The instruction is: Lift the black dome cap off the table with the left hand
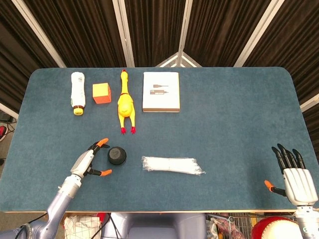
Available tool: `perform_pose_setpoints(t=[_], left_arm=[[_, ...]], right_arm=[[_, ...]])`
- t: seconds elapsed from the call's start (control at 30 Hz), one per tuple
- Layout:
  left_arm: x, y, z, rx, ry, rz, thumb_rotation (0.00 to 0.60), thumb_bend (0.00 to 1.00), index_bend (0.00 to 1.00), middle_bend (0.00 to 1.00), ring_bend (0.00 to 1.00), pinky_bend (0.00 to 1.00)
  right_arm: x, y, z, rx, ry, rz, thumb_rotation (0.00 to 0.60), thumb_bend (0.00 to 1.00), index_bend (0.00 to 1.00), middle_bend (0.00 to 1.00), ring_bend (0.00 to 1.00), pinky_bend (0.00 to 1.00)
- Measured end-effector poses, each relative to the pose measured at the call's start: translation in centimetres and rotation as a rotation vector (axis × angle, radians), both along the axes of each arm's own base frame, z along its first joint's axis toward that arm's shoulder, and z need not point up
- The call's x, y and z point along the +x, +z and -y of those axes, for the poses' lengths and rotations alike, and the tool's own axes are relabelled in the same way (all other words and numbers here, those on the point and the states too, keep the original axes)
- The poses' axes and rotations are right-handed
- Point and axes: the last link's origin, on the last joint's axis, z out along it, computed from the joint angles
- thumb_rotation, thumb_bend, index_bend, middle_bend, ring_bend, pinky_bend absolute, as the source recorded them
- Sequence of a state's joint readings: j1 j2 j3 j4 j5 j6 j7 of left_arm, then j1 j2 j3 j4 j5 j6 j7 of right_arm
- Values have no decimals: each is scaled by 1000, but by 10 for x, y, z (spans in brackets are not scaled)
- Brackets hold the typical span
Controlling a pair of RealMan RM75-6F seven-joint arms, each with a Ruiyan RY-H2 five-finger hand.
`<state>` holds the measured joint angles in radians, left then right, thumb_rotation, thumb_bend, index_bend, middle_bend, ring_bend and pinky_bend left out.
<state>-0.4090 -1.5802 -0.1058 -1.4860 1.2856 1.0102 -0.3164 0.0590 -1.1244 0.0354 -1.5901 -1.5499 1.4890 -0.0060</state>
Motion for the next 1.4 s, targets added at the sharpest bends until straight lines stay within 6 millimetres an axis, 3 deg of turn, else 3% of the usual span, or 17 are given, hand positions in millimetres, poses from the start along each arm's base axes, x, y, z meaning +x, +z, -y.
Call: perform_pose_setpoints(t=[0.4, 0.83, 1.4], left_arm=[[2, -11, 2, -23, -40, -43, 600, 51, 57, 78, 0, 0], [-5, -12, -3, 12, -62, -116, 600, 56, 44, 104, 0, 0], [9, -24, -7, 7, -102, -109, 600, 129, 41, 142, 0, 0]], right_arm=[[-1, -1, 1, 12, -5, 18, 600, 189, 15, 30, 122, 0], [0, -6, 1, 32, -6, 34, 600, 189, 15, 30, 122, 0], [-1, -8, 6, 43, -7, 41, 600, 189, 15, 30, 122, 0]])
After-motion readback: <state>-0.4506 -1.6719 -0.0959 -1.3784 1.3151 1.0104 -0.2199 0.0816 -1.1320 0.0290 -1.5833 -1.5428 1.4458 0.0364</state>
